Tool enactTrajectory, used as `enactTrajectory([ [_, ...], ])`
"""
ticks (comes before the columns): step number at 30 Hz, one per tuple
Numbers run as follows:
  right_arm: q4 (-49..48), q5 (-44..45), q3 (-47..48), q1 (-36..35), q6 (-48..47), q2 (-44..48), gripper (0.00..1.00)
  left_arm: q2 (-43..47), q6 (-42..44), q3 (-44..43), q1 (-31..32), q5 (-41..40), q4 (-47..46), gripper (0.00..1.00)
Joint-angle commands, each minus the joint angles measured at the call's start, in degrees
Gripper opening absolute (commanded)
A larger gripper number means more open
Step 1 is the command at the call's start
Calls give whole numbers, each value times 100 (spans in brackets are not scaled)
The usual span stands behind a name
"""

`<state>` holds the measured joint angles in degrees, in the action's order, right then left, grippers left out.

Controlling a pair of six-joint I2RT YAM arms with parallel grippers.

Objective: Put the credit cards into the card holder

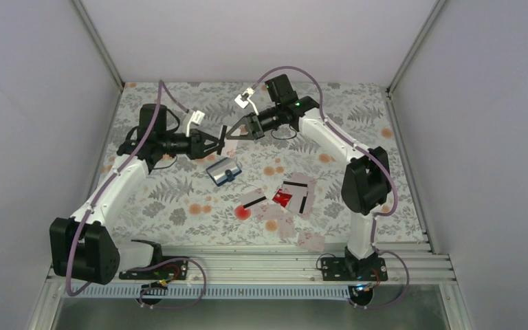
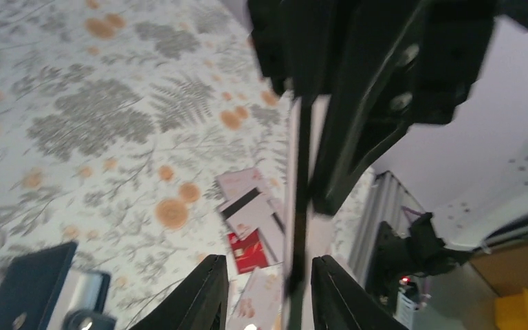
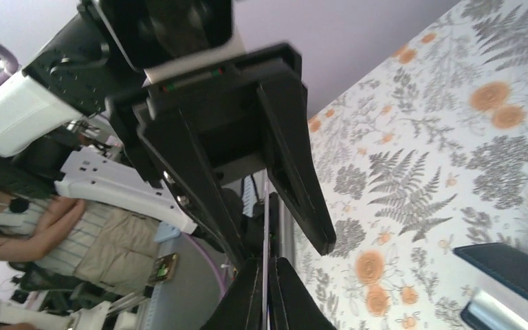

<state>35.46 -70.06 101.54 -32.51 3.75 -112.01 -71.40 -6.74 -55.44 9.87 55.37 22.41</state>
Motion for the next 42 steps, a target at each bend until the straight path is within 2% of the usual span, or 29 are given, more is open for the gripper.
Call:
enactTrajectory([
  [1,196,-536,-116,-53,-66,141,4,-215,167,-473,-18,1119,0,32],
  [3,221,-548,-110,-58,-71,136,4,-263,177,-614,-20,1373,40,32],
  [10,174,-709,-8,-63,-25,154,4,-304,249,-864,-20,1453,252,6],
  [17,160,-798,83,-64,-14,191,4,-213,109,-809,-18,1484,250,6],
  [20,146,-795,93,-62,-15,200,4,-250,106,-843,-20,1547,348,13],
  [24,148,-798,131,-62,-14,217,4,-198,94,-781,-20,1512,360,16],
  [31,160,-790,122,-62,-32,263,4,-242,59,-816,-19,1577,397,13],
  [34,158,-807,131,-64,-28,271,4,-235,67,-814,-11,1500,415,3],
  [38,146,-643,161,-65,80,334,4,-225,2,-833,-17,1359,454,2],
  [40,182,-302,144,-56,212,374,12,-240,-23,-861,-13,1221,488,2],
  [41,190,-139,105,-55,285,393,20,-248,-40,-886,-18,1132,502,2],
  [42,196,101,45,-61,386,417,33,-258,-46,-928,-18,1025,532,2],
])
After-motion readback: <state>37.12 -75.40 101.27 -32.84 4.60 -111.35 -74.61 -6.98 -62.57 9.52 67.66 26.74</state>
